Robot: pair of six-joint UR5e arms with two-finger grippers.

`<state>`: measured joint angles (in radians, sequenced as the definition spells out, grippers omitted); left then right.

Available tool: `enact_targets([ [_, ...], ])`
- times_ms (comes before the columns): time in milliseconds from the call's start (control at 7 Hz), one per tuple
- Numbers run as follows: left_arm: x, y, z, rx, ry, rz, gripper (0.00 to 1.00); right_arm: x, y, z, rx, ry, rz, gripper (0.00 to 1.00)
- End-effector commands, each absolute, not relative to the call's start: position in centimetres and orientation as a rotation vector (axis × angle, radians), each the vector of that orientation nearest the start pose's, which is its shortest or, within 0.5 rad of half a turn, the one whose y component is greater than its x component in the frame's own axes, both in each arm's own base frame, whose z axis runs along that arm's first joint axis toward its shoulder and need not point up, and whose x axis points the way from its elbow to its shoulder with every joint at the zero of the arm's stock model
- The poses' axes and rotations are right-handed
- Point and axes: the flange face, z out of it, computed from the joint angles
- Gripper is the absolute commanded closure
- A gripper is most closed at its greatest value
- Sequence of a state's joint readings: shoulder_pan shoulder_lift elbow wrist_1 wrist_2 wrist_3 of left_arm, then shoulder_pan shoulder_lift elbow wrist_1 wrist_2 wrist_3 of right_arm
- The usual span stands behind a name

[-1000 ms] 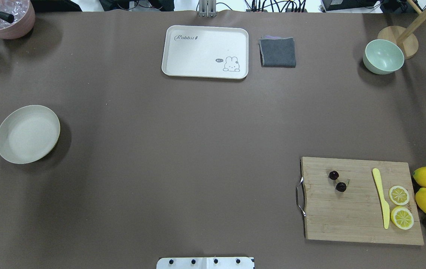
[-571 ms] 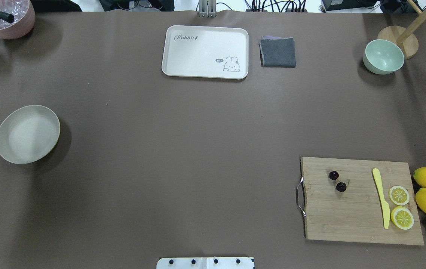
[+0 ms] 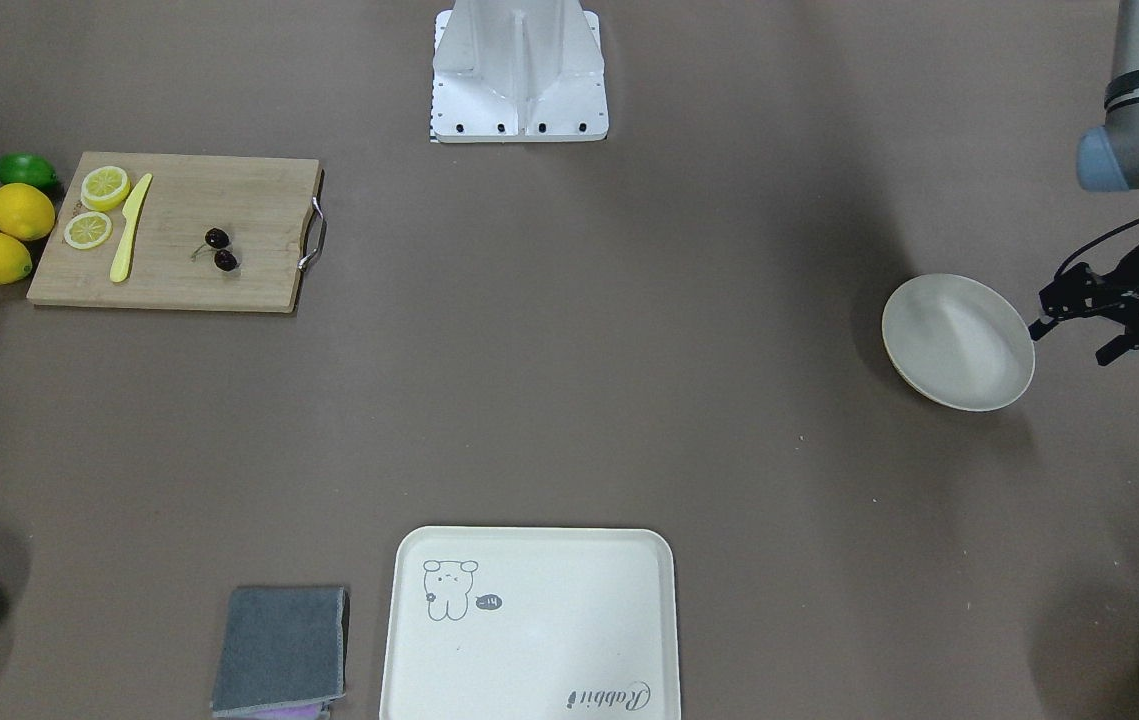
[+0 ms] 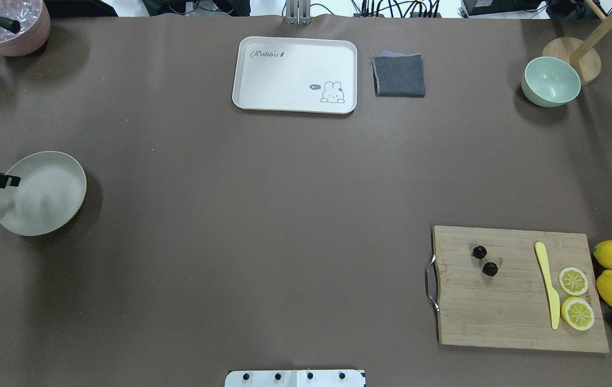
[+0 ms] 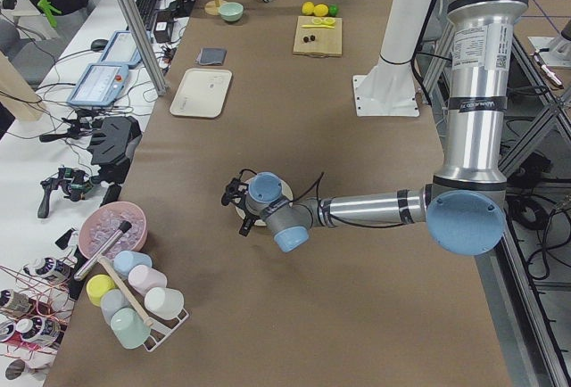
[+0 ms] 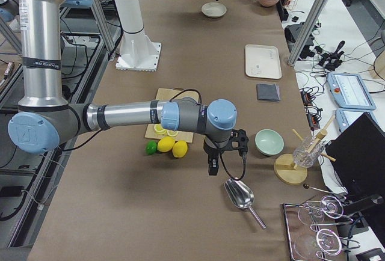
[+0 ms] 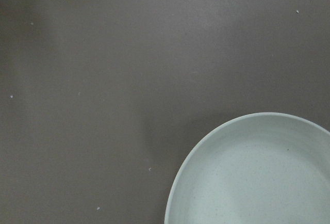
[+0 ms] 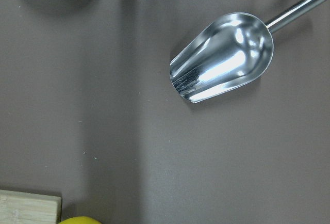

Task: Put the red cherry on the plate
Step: 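Lower the left gripper to the rim of the white plate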

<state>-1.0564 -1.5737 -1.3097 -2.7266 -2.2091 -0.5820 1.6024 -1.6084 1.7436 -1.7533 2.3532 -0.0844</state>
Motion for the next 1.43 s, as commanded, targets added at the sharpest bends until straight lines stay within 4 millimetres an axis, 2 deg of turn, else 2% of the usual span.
enact_targets([
  [0,20.21,-46.79,66.91,0.418,0.965,0.226,0.15,8.03,-46.59,60.97,0.002,-0.783,-0.026,0.00],
  [286,20.33,-46.79,66.71,0.394,0.979,0.202,0.97,8.09,-46.58,60.89,0.004,-0.785,-0.026,0.00],
  [429,20.25,-46.73,66.60,0.394,0.984,0.204,1.00,8.16,-46.58,60.81,0.007,-0.785,-0.025,0.00],
  [571,20.52,-46.19,66.38,0.351,1.029,0.234,1.00,8.16,-46.58,60.81,0.007,-0.785,-0.025,0.00],
  [1286,20.10,-46.33,66.10,0.332,1.047,0.215,1.00,8.16,-46.44,60.95,0.004,-0.785,-0.024,0.00],
])
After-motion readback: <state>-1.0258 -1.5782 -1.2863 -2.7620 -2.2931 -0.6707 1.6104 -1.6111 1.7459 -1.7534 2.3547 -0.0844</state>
